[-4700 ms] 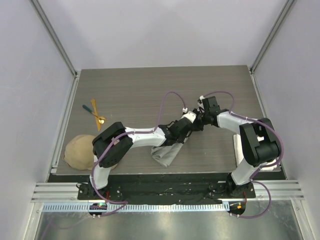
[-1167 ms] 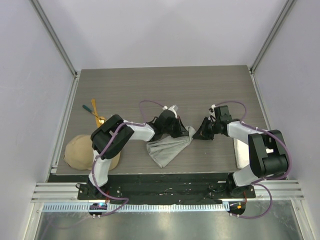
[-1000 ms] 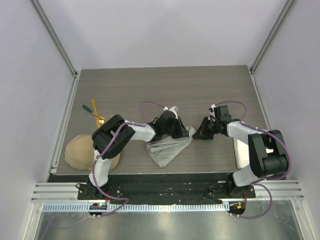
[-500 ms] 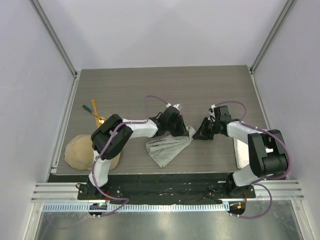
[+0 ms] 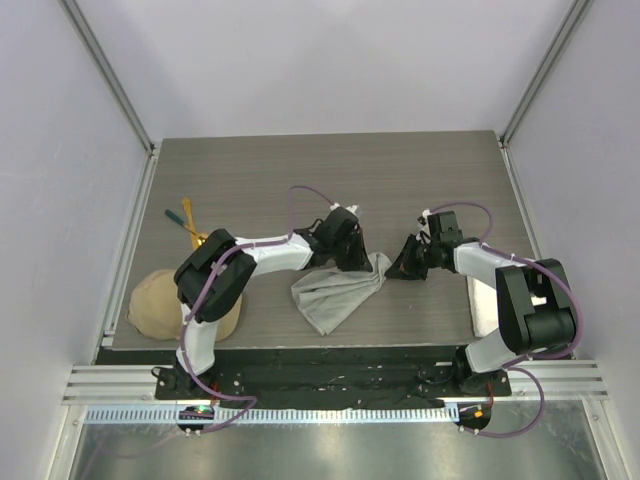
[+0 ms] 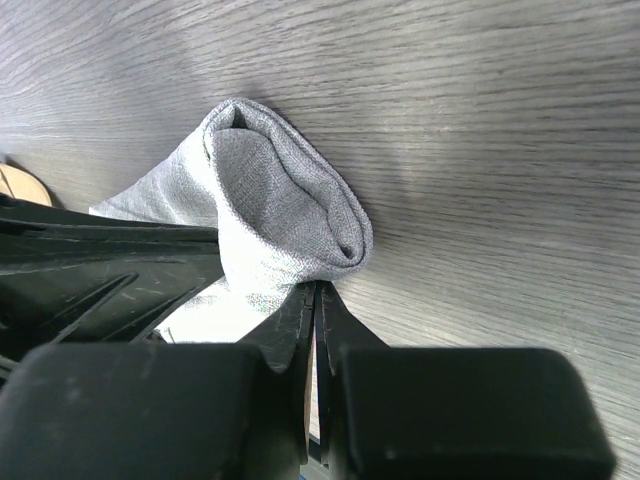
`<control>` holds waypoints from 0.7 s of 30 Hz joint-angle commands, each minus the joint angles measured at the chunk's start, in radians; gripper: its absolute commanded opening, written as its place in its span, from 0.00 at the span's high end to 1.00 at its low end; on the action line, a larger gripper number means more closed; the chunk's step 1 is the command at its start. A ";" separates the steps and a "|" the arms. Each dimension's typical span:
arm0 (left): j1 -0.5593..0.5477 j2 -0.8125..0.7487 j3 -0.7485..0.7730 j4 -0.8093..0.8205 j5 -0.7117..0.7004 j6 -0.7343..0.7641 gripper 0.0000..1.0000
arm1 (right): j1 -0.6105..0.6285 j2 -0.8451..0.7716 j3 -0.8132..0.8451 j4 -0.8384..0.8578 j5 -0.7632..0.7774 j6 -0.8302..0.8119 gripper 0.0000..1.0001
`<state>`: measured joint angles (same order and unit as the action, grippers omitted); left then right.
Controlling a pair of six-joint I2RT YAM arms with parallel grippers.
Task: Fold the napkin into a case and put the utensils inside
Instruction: Stuff the 2/3-rectangle-folded napkin at the center of the board.
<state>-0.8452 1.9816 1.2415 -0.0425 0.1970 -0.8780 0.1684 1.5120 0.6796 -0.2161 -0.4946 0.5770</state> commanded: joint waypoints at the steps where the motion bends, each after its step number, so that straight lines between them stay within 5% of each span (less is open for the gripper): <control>1: 0.015 -0.029 0.042 -0.004 0.030 0.030 1.00 | 0.005 -0.007 0.017 0.000 0.007 -0.016 0.93; 21: 0.011 0.066 -0.037 0.219 0.096 -0.085 1.00 | 0.068 -0.032 0.221 -0.158 0.065 -0.057 0.92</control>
<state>-0.8310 2.0617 1.2430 0.1005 0.2901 -0.9451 0.2039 1.4467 0.8425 -0.3470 -0.4385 0.5446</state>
